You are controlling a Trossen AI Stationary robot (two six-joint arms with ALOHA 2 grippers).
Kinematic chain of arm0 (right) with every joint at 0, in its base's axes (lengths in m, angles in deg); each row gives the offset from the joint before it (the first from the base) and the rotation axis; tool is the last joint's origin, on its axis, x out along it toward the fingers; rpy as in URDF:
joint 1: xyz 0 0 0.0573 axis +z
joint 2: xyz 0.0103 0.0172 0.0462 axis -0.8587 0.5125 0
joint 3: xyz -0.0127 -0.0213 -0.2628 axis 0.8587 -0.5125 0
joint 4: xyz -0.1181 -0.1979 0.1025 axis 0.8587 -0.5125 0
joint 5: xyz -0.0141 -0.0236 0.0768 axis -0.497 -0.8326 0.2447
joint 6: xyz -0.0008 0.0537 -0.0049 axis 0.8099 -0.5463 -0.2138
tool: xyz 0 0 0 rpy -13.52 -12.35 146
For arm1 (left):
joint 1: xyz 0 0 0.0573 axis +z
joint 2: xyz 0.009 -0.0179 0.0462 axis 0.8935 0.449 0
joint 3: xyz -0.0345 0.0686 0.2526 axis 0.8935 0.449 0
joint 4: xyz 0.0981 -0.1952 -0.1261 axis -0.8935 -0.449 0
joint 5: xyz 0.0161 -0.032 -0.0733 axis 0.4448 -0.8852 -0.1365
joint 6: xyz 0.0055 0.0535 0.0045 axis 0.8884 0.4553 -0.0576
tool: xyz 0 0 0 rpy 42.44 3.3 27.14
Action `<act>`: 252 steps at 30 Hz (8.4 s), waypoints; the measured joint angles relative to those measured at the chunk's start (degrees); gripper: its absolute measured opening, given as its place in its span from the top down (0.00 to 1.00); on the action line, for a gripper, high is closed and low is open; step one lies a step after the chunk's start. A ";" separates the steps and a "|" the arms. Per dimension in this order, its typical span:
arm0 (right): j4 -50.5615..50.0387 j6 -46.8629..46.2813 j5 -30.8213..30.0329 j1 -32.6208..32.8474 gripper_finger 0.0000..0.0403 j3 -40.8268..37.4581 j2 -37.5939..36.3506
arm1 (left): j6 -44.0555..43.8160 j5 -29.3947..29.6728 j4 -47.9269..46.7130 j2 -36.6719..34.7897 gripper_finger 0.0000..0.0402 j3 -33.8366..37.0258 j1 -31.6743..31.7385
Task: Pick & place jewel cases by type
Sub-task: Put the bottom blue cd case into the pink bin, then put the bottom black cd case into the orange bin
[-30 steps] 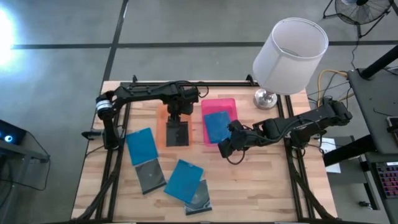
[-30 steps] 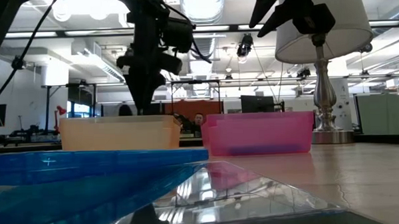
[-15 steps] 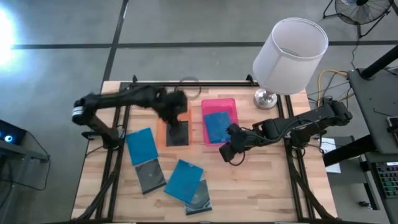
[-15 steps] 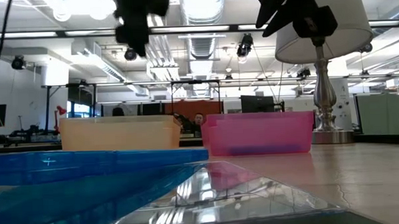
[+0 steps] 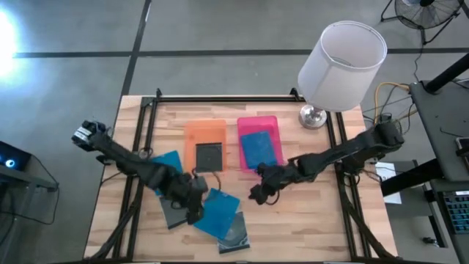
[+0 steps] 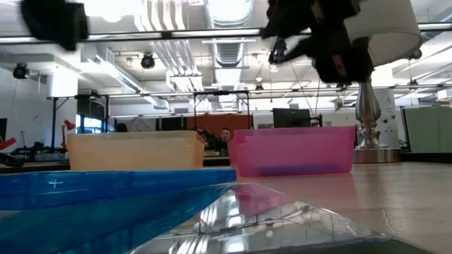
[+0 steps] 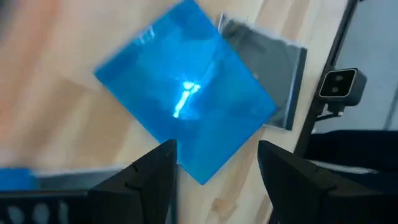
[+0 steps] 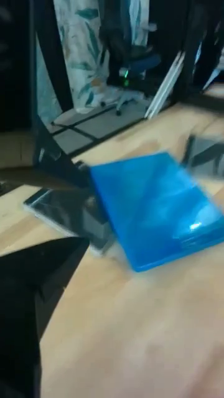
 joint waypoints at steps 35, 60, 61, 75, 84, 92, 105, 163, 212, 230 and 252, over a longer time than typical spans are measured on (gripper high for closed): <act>15.70 -28.58 -12.06 3.55 0.53 14.03 29.76 | -17.14 4.86 37.85 3.05 0.49 28.38 -9.76; 9.43 -24.82 -9.04 4.96 0.90 15.67 25.54 | -13.56 11.20 37.61 6.16 0.49 23.91 -9.03; 8.25 -25.47 -9.51 5.50 0.92 15.16 24.12 | -13.53 12.53 36.70 4.95 0.49 23.38 -9.03; -34.37 -26.55 -37.62 9.91 0.97 6.89 -13.42 | -9.51 28.27 31.39 -9.60 0.49 20.75 -8.26; -31.40 1.27 -22.16 -16.59 0.97 3.38 -21.27 | -9.13 30.64 33.59 -11.48 0.49 20.58 -7.13; -21.99 11.36 -7.67 -31.03 0.97 0.18 -14.99 | -9.13 34.51 40.36 -11.50 0.49 20.53 -7.04; -14.08 11.80 2.47 -35.03 0.97 2.86 -0.02 | -9.54 36.54 41.30 -11.44 0.49 20.53 -7.02; -12.94 16.92 4.64 15.67 0.47 19.17 19.17 | -14.71 10.03 20.40 10.90 0.51 7.10 -9.49; -43.77 10.38 -1.27 17.28 0.60 37.60 31.19 | -15.11 15.56 13.32 10.87 0.51 7.24 5.76; -20.05 -39.94 -14.72 18.13 0.60 25.72 27.98 | -4.35 3.80 16.16 17.98 0.51 7.31 12.01; -12.81 -59.63 -26.92 15.59 0.60 17.73 27.95 | 12.98 -7.48 19.21 17.87 0.51 7.76 14.60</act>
